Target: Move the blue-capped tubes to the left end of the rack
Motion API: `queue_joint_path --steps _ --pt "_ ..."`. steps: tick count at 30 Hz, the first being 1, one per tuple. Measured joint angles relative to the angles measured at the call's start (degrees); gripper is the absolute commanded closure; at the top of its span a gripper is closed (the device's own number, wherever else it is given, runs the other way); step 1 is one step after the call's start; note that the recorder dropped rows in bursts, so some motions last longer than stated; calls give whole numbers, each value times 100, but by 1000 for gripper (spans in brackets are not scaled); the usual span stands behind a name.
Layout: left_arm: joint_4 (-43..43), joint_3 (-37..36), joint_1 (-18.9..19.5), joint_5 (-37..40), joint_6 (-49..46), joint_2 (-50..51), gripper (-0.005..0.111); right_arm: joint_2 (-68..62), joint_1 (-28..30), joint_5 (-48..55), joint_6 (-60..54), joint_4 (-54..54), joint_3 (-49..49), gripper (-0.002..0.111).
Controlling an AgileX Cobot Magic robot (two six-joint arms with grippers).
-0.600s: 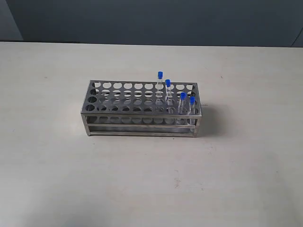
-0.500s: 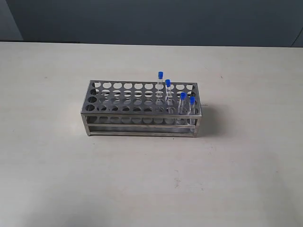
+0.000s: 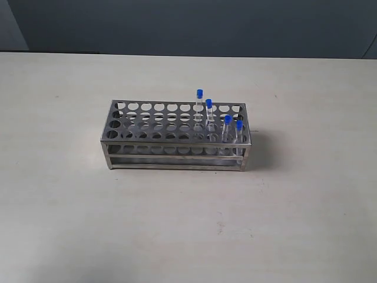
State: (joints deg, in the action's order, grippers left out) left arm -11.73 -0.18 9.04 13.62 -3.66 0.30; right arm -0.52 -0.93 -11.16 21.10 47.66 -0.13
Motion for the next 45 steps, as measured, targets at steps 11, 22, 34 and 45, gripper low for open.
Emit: queue_joint_path --steps 11,22,34,45 --pt "0 0 0 0 0 0 106 0 0 -895 -15 49 0 109" --pt "0 0 0 0 0 0 106 -25 0 78 390 -1172 -285 109" --pt "0 0 0 0 0 0 106 -2449 -181 3960 -1746 -5340 -3554 109" --pt "0 0 0 0 0 0 106 -6048 -2395 5344 -2729 -5285 -5463 109"
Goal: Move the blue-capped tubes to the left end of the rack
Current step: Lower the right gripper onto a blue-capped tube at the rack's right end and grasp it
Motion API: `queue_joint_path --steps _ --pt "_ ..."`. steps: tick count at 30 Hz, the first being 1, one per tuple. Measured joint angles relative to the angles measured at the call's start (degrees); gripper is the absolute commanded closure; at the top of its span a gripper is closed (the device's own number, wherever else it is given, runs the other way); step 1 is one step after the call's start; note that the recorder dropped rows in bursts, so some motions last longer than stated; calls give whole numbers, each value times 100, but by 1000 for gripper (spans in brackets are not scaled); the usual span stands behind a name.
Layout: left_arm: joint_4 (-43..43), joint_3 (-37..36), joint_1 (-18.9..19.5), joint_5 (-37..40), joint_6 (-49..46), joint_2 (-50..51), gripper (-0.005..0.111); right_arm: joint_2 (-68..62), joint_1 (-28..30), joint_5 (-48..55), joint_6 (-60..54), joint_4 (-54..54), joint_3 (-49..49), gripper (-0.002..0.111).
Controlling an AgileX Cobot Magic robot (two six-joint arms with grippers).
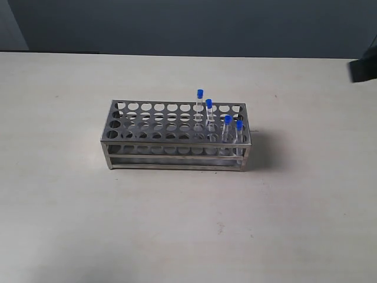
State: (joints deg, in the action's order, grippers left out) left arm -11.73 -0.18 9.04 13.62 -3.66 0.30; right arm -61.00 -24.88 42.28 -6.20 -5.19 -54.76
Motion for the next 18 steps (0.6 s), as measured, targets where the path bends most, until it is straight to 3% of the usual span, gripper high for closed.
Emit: queue_joint_path --steps 3,5,9,12,18 --pt "0 0 0 0 0 0 106 -882 -641 -265 -115 61 -111 108" --pt "0 0 0 0 0 0 106 -1344 -939 -447 -199 75 -118 100" --pt "0 0 0 0 0 0 106 -2152 -1246 -713 -277 117 -118 68" --pt "0 0 0 0 0 0 106 -2560 -1269 -879 -288 129 -122 50" --pt "0 0 0 0 0 0 106 -2752 -1269 -1148 -157 256 -122 53"
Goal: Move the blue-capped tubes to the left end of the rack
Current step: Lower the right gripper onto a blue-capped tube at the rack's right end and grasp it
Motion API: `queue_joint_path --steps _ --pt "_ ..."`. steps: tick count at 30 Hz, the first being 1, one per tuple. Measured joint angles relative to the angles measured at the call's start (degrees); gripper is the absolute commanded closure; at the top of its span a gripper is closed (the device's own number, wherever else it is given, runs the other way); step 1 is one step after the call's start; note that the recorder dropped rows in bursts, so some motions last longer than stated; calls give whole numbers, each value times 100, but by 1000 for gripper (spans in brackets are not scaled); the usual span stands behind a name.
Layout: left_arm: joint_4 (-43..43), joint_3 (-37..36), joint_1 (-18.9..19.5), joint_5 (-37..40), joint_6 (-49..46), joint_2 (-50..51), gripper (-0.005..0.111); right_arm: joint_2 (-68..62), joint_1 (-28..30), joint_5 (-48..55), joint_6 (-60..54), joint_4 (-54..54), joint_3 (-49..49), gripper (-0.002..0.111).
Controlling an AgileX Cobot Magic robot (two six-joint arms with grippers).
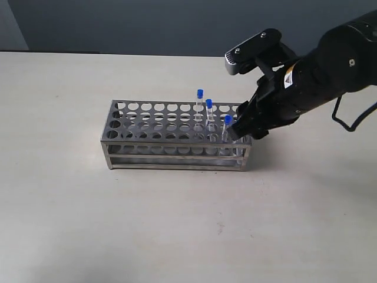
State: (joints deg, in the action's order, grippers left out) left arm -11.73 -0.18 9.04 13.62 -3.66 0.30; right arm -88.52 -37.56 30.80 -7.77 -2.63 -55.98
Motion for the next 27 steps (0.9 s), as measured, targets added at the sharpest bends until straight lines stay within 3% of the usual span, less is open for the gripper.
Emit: queue_joint_path --steps 17,18,20,21,22,27 --pt "0 0 0 0 0 0 106 -512 0 -710 22 128 0 54" --pt "0 0 0 0 0 0 106 -584 0 -768 22 128 0 58" --pt "0 0 0 0 0 0 106 -744 0 -871 22 128 0 82" --pt "0 0 0 0 0 0 106 -776 0 -896 22 128 0 100" --pt "0 0 0 0 0 0 106 -822 0 -901 22 128 0 108" --pt "0 0 0 0 0 0 106 -835 -24 -906 42 148 0 108"
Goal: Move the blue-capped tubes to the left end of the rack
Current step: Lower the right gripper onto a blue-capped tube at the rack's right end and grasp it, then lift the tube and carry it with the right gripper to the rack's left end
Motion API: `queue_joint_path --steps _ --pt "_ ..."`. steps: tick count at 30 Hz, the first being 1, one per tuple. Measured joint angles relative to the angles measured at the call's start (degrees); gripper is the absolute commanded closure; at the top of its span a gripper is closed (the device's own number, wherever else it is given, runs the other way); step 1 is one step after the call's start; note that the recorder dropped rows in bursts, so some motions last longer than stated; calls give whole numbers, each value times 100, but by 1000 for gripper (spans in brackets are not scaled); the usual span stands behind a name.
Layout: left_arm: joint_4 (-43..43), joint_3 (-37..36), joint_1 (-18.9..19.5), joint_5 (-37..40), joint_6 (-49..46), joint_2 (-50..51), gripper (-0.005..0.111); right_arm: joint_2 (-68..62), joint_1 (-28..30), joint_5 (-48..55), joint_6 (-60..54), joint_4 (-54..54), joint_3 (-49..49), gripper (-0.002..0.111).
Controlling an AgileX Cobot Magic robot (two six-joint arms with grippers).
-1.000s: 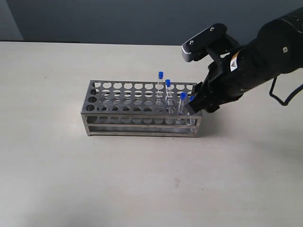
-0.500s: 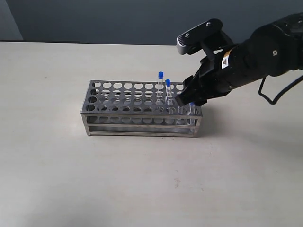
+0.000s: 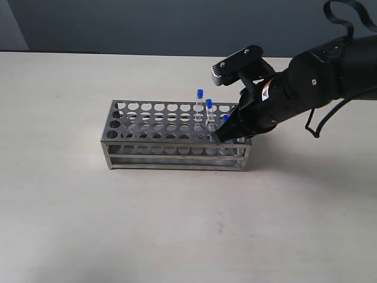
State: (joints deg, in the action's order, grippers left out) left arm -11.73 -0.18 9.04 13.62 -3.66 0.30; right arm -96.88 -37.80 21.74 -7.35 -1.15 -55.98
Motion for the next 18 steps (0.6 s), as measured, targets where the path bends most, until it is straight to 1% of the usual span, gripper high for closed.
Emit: queue_joint_path --steps 3,5,12,18 --pt "0 0 0 0 0 0 106 120 -1 256 0 0 0 108" --pt "0 0 0 0 0 0 106 428 -12 387 0 10 0 108" --pt "0 0 0 0 0 0 106 1458 -12 365 0 10 0 108" --pt "0 0 0 0 0 0 106 1767 -12 351 0 210 -164 108"
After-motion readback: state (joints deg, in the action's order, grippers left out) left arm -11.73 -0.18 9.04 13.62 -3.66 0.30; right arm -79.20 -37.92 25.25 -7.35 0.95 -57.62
